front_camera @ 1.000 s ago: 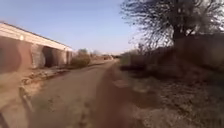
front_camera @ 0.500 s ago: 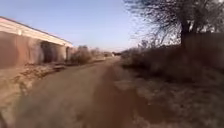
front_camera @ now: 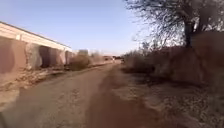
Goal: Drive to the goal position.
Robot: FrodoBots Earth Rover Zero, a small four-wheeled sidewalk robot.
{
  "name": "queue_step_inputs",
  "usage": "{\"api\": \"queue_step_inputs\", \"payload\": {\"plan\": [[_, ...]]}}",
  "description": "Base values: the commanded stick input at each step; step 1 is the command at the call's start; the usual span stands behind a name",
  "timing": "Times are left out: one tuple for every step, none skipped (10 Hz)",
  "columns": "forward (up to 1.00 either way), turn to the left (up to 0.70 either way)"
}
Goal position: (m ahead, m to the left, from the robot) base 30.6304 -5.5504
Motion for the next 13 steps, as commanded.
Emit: {"api": "queue_step_inputs", "payload": {"plan": [[0.7, 0.0], [0.7, 0.0], [0.7, 0.0], [0.7, 0.0], [0.7, 0.0], [0.7, 0.0], [0.7, 0.0], [0.7, 0.0], [0.7, 0.0], [0.7, 0.0], [0.7, 0.0], [0.7, 0.0], [0.7, 0.0]]}}
